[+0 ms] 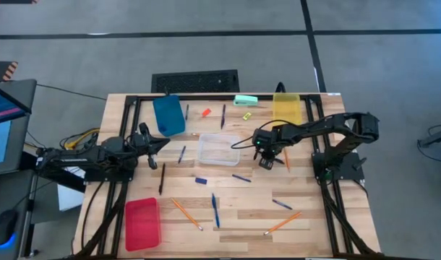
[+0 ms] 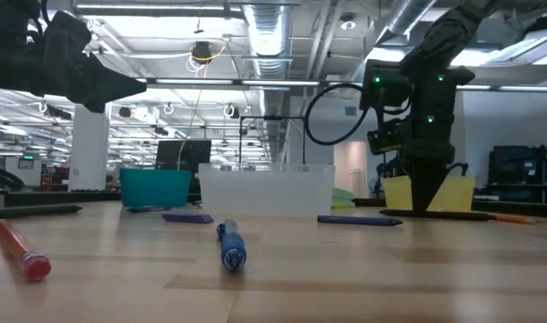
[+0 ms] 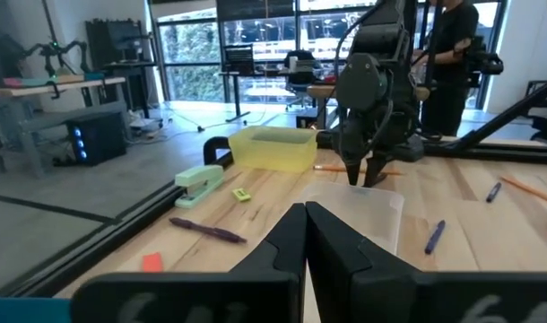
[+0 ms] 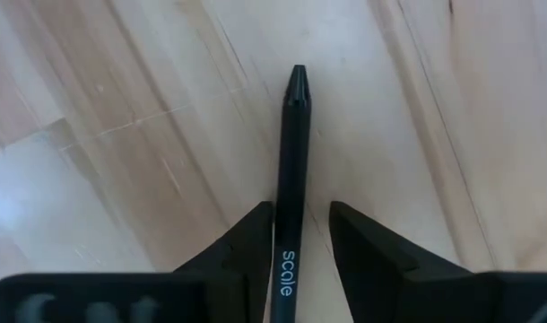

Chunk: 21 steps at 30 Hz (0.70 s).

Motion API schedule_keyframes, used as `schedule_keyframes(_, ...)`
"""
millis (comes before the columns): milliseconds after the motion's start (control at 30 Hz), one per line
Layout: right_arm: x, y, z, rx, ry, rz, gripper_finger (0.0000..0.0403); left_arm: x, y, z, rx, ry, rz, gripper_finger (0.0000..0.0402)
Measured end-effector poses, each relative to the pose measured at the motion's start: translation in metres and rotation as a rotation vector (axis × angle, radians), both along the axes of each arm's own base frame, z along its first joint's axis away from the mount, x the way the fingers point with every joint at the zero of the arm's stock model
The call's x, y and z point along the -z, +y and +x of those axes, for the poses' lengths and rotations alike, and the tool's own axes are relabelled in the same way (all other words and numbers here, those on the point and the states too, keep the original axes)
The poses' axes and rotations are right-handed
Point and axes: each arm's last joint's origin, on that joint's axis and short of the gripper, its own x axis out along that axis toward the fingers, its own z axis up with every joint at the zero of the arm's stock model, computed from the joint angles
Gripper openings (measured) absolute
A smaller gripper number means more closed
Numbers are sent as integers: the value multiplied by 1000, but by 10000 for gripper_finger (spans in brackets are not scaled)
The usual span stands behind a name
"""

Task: Sort crayons/erasers/pens/pencils in bins
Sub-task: Put the right black pen into the yellow bin

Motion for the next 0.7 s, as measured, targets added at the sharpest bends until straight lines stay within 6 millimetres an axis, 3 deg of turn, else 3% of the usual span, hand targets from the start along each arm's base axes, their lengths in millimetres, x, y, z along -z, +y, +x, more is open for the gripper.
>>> schedule_keyframes(433, 11, -6, 1, 24, 49, 35, 66, 0, 0, 0, 1, 0, -4, 0)
schedule_keyframes(700, -13, -7, 7, 15, -32, 34, 60, 0, 0, 0, 2, 0, -3, 0)
